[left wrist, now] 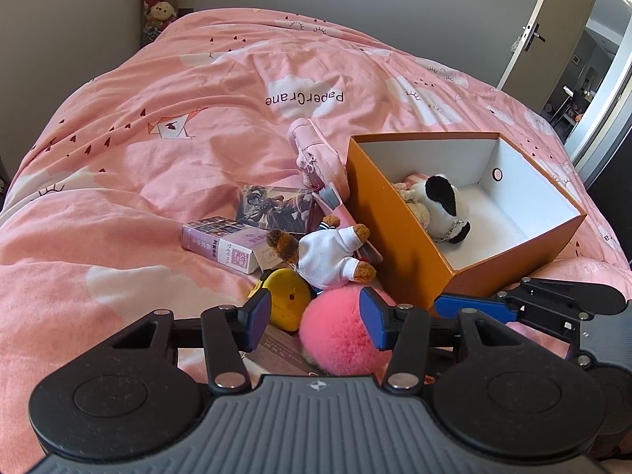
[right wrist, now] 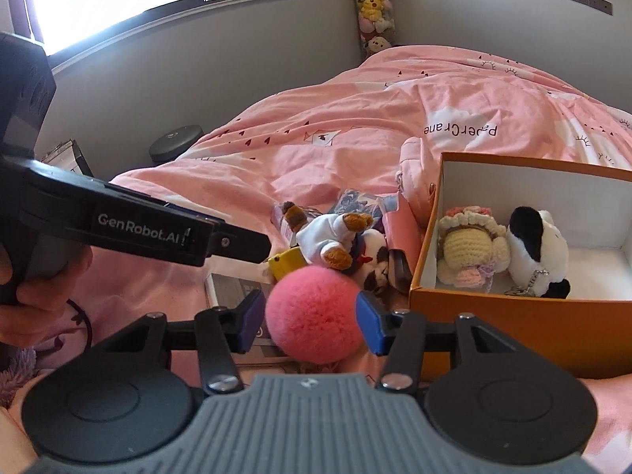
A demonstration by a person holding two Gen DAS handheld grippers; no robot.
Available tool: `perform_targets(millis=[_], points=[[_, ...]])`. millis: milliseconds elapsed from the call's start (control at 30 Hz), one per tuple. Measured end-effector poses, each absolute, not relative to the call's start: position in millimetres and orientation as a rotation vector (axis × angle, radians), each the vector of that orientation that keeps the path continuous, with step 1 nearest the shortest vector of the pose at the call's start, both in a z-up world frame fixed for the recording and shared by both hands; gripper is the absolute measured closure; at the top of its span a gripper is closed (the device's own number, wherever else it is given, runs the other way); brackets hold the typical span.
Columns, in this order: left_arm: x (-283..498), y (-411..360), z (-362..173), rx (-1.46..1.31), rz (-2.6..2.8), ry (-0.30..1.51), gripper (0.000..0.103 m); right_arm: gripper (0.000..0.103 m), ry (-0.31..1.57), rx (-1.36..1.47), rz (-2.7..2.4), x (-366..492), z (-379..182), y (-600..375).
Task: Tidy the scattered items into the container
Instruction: 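Grasp the brown raccoon plush with the left tool while the right tool grasps the pink pompom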
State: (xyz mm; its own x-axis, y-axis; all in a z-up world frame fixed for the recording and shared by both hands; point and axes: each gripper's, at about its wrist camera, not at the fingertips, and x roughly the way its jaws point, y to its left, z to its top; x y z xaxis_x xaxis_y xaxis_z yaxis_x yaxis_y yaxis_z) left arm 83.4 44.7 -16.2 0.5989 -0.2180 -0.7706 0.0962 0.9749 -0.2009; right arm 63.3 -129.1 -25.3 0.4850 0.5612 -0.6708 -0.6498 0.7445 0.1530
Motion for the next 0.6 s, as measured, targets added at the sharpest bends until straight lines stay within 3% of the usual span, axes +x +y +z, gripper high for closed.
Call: perform_targets(millis=[167,300,433,600], points=[[93,39,-23,-0.101,-0.161,0.919,0.050,0.049,0.783,-0.140,0.736,71,-32,-124],[101,43,-26,-0.110,-0.151,0.919,0.056,0.057,0.769,-0.168,0.741,76,-33,-116],[111,40,-27,-0.110,-0.184,0.912,0.057,0.065,0.780,-0.191,0.759,83,-38,-109],[121,19,-26,-0.016,-0.229,0.871,0.056,0.067,0.801,-0.194,0.759,91,-44,-108]])
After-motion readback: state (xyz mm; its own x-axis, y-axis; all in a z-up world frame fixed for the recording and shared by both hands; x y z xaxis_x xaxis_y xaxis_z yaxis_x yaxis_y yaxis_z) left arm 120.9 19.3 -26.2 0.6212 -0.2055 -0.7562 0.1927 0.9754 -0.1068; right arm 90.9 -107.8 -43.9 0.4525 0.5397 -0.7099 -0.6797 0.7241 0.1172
